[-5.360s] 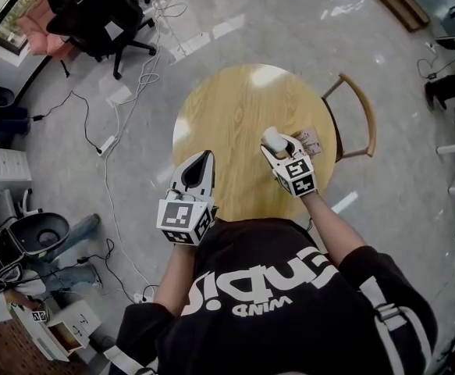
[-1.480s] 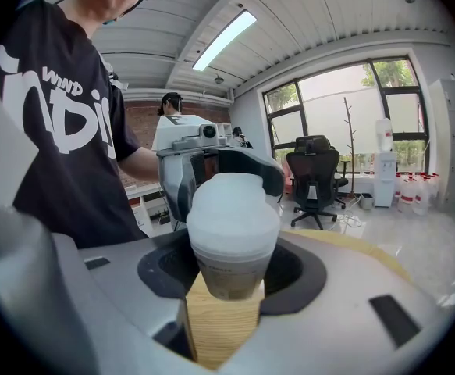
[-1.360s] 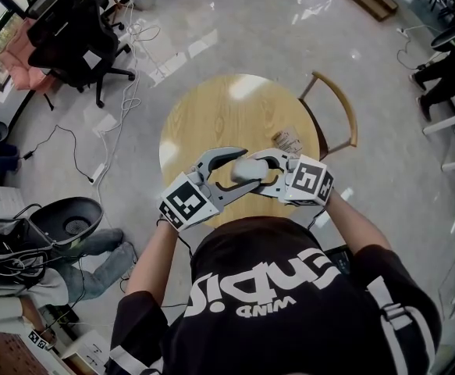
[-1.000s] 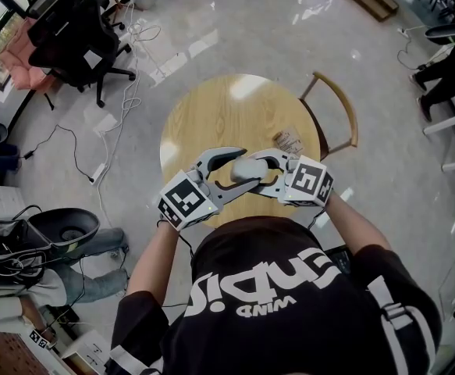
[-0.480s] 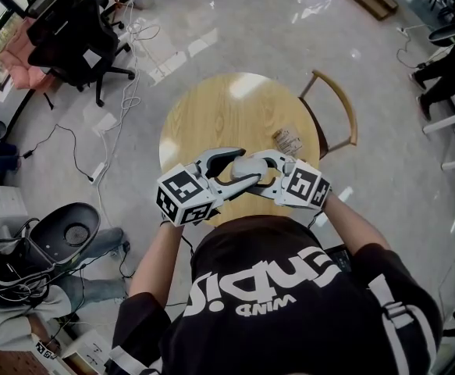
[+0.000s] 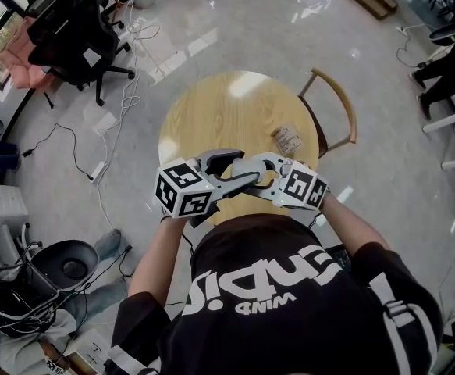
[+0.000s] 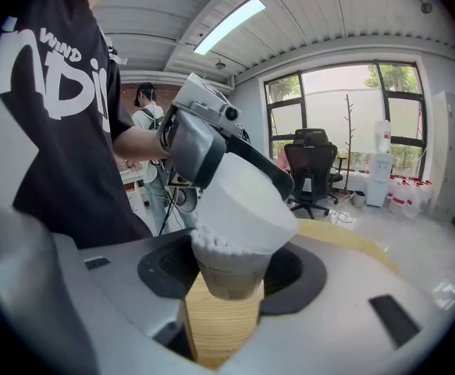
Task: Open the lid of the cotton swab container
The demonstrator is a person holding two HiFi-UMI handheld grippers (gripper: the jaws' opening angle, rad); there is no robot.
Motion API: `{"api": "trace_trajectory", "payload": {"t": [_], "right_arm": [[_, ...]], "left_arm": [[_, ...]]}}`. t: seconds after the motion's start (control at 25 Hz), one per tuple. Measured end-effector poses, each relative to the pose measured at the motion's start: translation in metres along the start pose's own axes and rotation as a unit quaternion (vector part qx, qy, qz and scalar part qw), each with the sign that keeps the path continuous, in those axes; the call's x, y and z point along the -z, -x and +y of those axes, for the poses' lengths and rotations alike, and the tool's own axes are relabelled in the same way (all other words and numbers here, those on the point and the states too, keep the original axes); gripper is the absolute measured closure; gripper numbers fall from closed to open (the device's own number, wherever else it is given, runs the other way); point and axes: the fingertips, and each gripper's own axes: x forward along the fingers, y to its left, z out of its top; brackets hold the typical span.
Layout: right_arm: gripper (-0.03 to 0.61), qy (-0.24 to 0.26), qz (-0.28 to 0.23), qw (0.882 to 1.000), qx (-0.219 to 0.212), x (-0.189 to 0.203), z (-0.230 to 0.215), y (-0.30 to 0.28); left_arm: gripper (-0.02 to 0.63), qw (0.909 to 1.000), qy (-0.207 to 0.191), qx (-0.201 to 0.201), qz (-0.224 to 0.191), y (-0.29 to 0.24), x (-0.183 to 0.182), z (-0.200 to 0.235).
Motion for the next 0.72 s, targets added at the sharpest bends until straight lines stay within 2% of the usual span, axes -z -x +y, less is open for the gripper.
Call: {"api": "trace_trajectory", "payload": {"t": [0.36, 0.56, 0.72], "right_arm": [[0.380, -0.005, -0.004, 1.000, 0.009, 0.011, 0.011, 0.026], [0.380, -0.032, 0.000, 0.999, 0.033, 0.011, -0.010, 0.018], [0.380, -0.046, 0.000, 0.998, 0.051, 0.018, -0.014, 0.033]], "left_arm": [[0.345, 0.9998, 0.004, -0.002, -0.020, -0.008, -0.004, -0.022], [0.347, 0.9996, 0.008, -0.010, -0.027, 0.023, -0.005, 0.004], [0.347, 0.9992, 0.017, -0.020, -0.030, 0.032, 0.000, 0.007]]}}
